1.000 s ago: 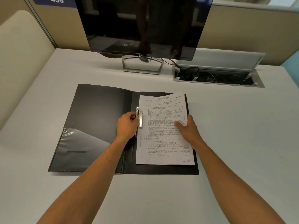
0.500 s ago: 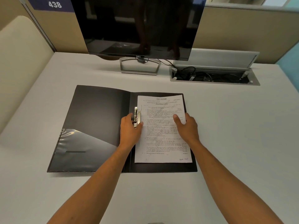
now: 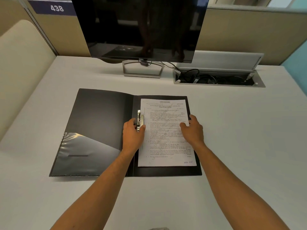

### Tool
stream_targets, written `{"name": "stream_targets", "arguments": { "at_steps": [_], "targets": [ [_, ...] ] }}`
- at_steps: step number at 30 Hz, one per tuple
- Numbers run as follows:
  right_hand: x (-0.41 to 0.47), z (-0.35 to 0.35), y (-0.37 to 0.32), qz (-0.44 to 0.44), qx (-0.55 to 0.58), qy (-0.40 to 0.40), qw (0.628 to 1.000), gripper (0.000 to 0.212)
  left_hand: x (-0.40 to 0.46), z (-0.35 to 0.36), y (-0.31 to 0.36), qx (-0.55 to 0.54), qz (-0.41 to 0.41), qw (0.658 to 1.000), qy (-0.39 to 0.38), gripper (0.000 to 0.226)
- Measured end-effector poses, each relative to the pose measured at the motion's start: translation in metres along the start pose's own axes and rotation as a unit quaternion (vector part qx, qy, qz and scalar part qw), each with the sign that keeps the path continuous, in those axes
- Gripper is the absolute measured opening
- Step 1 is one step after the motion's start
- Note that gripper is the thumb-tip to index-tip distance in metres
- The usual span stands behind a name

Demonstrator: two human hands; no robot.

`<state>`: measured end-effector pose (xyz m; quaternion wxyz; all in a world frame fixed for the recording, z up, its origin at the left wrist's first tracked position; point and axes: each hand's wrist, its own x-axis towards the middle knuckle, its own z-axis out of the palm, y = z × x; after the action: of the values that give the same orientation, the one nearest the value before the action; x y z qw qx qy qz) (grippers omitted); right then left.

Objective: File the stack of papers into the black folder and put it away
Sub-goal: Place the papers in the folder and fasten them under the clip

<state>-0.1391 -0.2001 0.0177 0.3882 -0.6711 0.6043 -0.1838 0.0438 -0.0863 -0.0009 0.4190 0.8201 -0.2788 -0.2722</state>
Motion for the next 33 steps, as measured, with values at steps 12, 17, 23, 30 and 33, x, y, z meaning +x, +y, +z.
{"name": "stream_targets", "arguments": {
  "at_steps": [12,17,23,30,33],
  "targets": [
    [0.003,-0.004,-0.002,-0.002,-0.015,-0.028,0.999,0.046,0.003,-0.001,0.001,0.003,0.001,1.000,-0.006,0.039],
    [-0.002,-0.012,0.000,0.020,0.023,-0.014,0.999,0.047,0.002,-0.004,0.002,-0.005,0.009,1.000,0.004,0.035],
    [-0.022,-0.014,0.011,0.041,0.011,0.005,0.999,0.043,-0.013,-0.004,-0.004,-0.039,-0.006,0.998,0.040,0.037],
    [-0.042,-0.022,0.027,0.054,0.009,-0.011,0.998,0.041,-0.038,-0.005,-0.013,-0.029,-0.035,0.996,0.071,0.039],
    [-0.052,-0.026,0.031,0.055,-0.001,-0.025,0.998,0.042,-0.046,-0.006,-0.017,-0.020,-0.055,0.995,0.080,0.029]
  ]
}}
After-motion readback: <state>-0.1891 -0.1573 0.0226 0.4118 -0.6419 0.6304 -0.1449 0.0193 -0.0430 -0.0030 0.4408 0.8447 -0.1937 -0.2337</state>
